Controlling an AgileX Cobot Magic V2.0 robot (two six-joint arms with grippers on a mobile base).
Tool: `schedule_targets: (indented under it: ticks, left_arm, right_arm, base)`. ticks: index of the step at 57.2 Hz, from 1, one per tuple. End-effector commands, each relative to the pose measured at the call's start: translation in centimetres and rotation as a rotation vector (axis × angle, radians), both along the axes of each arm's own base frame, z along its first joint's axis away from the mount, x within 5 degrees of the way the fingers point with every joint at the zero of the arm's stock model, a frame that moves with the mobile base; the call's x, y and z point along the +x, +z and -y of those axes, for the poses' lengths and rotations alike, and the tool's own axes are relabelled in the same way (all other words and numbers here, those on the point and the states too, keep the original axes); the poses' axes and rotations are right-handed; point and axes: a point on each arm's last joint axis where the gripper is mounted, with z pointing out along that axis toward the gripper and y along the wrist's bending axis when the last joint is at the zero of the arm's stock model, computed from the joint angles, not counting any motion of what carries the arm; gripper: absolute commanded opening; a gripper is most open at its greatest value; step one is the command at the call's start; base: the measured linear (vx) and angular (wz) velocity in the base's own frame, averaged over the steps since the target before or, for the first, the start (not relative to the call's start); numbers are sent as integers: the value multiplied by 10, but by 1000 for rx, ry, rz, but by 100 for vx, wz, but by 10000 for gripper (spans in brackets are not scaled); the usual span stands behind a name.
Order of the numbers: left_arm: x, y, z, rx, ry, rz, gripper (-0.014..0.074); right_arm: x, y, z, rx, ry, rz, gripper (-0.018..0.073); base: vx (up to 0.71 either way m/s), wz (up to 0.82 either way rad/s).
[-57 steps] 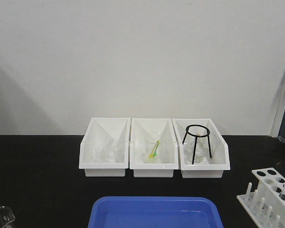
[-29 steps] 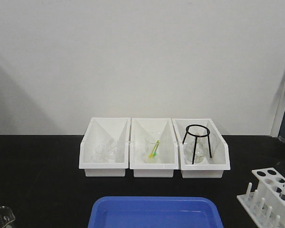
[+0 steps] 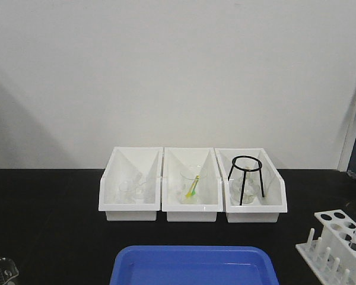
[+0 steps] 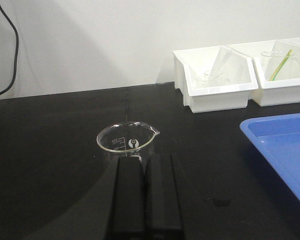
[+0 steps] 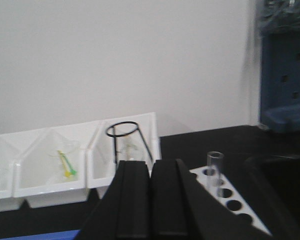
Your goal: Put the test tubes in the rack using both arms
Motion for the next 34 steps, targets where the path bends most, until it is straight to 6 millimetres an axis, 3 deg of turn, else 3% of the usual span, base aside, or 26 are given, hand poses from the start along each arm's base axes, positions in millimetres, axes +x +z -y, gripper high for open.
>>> schedule_targets:
  ticks: [1,9,17,27,34]
  left_arm:
    - [1,0,1,-26,-7,74,-20]
    - [1,0,1,-26,-7,74,-20]
    - [1,0,1,-26,-7,74,-20]
    - [1,0,1,-26,-7,74,-20]
    - [1,0,1,-26,-7,72,-20]
  right_arm:
    - [-16,1,2,-59,-52,4,-8]
    - [-42,-24,2,-128,-78,-114,-8]
    - [-62,-55,-2,-199,-53,-48,-8]
    - [-74,-97,-3,-209,-59,46,-8]
    - [-71,-101,-3,-186,-55,28,-8]
  base:
    - [0,0]
    - [0,0]
    - [0,0]
    - [0,0]
    - [0,0]
